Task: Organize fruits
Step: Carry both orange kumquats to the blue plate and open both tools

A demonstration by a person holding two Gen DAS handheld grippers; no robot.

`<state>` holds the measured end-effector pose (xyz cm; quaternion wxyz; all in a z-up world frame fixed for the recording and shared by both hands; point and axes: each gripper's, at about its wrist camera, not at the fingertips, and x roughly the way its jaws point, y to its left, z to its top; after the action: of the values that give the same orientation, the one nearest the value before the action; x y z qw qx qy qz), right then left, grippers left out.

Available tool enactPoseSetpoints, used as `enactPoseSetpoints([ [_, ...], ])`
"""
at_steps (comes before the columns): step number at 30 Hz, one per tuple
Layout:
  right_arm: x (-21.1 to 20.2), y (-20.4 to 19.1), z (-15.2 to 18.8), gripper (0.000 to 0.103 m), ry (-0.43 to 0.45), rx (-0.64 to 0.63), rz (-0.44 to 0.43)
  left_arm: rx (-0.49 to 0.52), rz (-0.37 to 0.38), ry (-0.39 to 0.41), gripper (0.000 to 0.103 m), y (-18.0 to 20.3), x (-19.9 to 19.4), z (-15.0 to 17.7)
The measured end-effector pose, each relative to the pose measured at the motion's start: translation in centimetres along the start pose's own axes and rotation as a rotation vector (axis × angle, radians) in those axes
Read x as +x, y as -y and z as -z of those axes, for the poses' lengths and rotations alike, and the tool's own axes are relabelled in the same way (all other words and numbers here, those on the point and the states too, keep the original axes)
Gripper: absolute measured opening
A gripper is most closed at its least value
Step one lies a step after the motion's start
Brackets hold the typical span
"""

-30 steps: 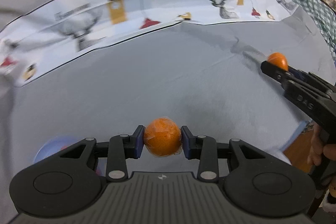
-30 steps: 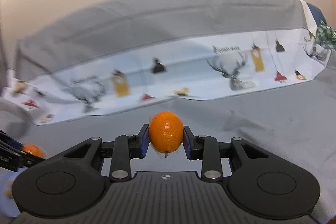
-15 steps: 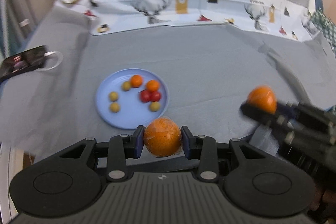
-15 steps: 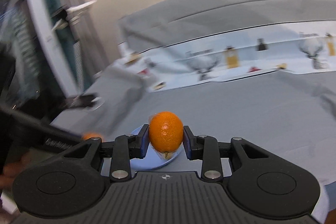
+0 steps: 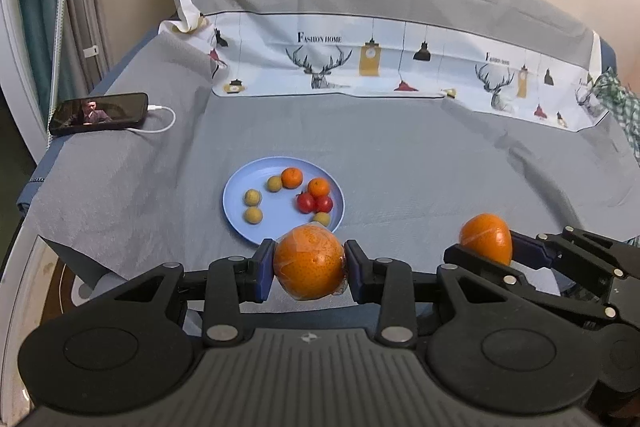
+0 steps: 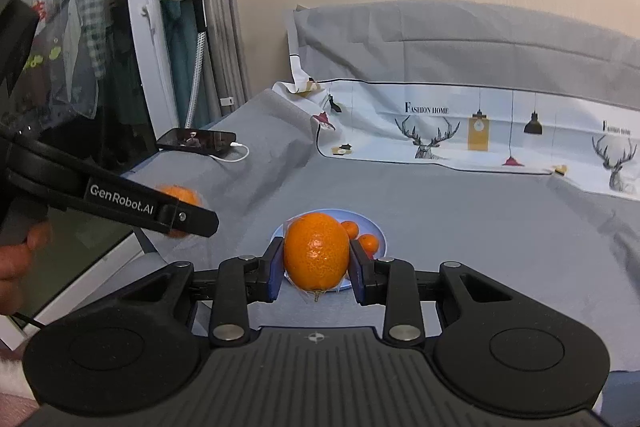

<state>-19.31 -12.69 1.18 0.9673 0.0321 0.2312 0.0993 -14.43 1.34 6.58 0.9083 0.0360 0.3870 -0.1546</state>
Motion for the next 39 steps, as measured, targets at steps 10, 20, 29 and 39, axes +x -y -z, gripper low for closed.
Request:
enactPoseSetpoints([
  [10, 0.6, -1.1, -0.2, 0.034, -0.024, -0.049, 0.01, -0.038, 0.009, 0.0, 0.041, -1.3, 0.1, 0.2],
  [20, 2.4, -0.8, 0.0, 0.034, -0.094, -0.033, -0.001, -0.074, 0.023, -0.056, 0.041, -2.6, 2.6, -0.4],
  [29, 6.7, 0.1, 0.1, 0.034, -0.172, -0.035, -0.012, -0.092, -0.009, -0.143, 0.041, -4.5, 8.3, -1.7],
  [39, 15.2, 2.0, -0.3, 0.034, -0.271, 0.003, -0.031, -0.082, -0.036, -0.244, 0.04, -6.1, 17.2, -4.5],
])
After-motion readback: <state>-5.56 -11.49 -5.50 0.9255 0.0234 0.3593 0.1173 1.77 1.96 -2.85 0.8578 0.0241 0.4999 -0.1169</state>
